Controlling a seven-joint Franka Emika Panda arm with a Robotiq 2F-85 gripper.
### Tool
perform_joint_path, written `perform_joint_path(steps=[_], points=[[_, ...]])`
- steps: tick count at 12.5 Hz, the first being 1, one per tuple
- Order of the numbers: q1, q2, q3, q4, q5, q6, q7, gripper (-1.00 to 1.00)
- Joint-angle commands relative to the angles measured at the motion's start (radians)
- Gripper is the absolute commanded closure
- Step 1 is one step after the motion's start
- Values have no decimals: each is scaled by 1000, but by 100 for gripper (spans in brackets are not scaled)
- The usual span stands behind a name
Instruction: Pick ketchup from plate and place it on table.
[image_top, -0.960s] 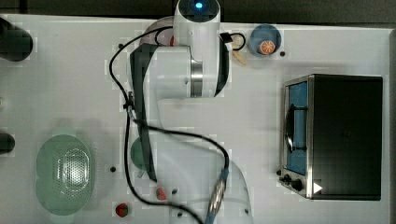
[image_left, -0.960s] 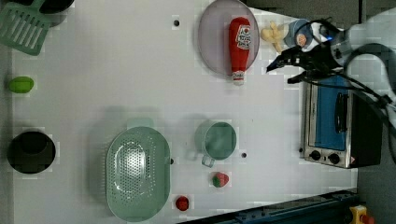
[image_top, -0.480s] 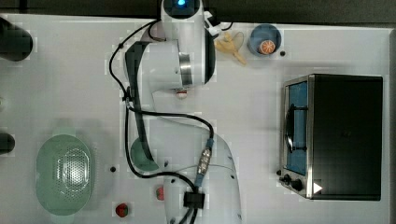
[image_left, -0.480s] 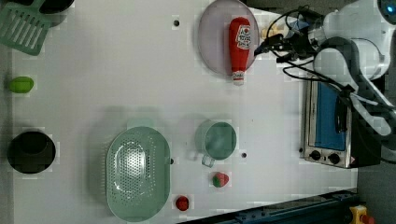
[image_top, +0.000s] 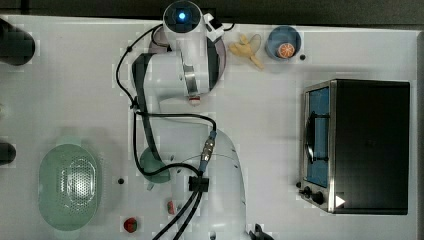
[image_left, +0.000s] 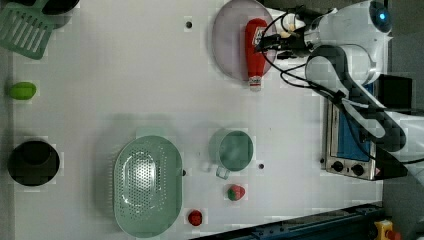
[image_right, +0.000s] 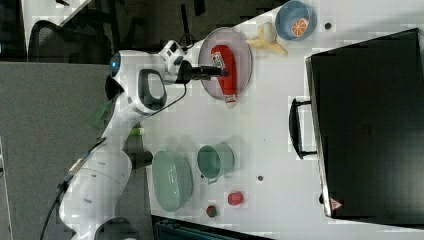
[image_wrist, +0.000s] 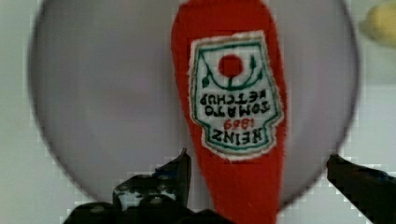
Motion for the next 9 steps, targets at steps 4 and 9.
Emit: perform_joint_path(steps=[4, 9], points=[[3, 65, 7, 16, -21, 114, -36, -100], [4, 81, 6, 18, -21, 155, -36, -21]])
